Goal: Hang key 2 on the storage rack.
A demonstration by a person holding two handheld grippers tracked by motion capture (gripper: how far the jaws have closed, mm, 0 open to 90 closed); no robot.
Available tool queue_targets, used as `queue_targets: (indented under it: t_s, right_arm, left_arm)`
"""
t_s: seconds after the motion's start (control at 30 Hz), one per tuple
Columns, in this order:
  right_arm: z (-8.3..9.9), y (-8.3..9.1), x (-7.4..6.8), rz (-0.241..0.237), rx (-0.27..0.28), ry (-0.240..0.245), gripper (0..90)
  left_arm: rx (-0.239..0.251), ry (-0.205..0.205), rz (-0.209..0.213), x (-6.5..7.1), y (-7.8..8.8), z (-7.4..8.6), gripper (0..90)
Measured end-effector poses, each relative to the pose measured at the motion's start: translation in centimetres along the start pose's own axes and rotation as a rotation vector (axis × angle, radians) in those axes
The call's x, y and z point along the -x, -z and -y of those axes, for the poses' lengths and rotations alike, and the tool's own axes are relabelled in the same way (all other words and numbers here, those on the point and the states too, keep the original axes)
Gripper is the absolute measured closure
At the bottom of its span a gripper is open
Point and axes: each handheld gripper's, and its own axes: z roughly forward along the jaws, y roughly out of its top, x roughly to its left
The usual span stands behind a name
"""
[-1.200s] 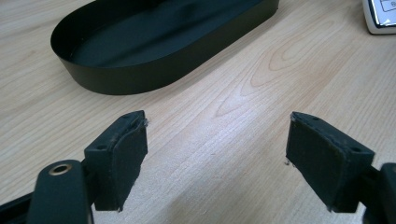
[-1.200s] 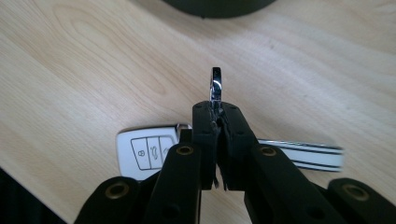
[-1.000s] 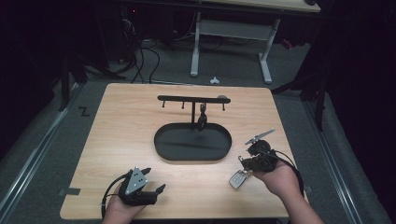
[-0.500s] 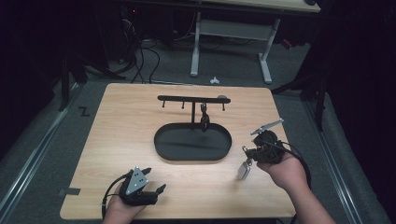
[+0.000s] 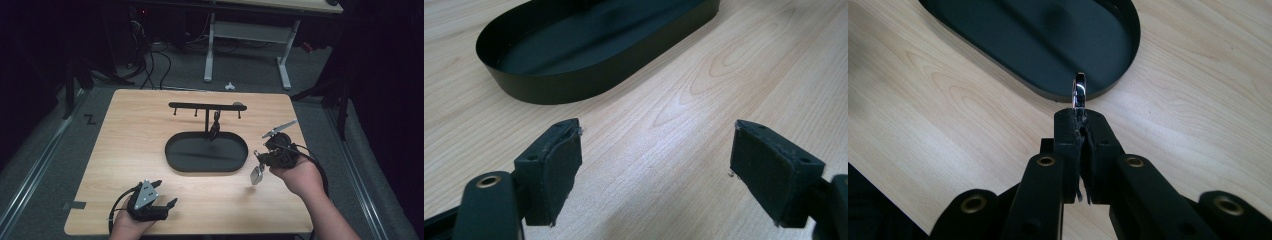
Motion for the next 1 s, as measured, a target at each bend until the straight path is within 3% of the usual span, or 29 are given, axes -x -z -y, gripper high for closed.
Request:
queue_targets:
  t_s: [0.27,1.0]
  right_arm:
    - [-1.6,0.0,0.2,-0.012,-0.008,0.003,86.4]
    - [-6.5,-0.1,1.1,0.009,-0.002,0.0,86.4]
  left_arm:
    - [-0.001,-0.008,-0.001,0.1,0.1,0.0,21.1]
    - [-0.002,-0.006,0.003,-0.1,0.2,0.1,21.2]
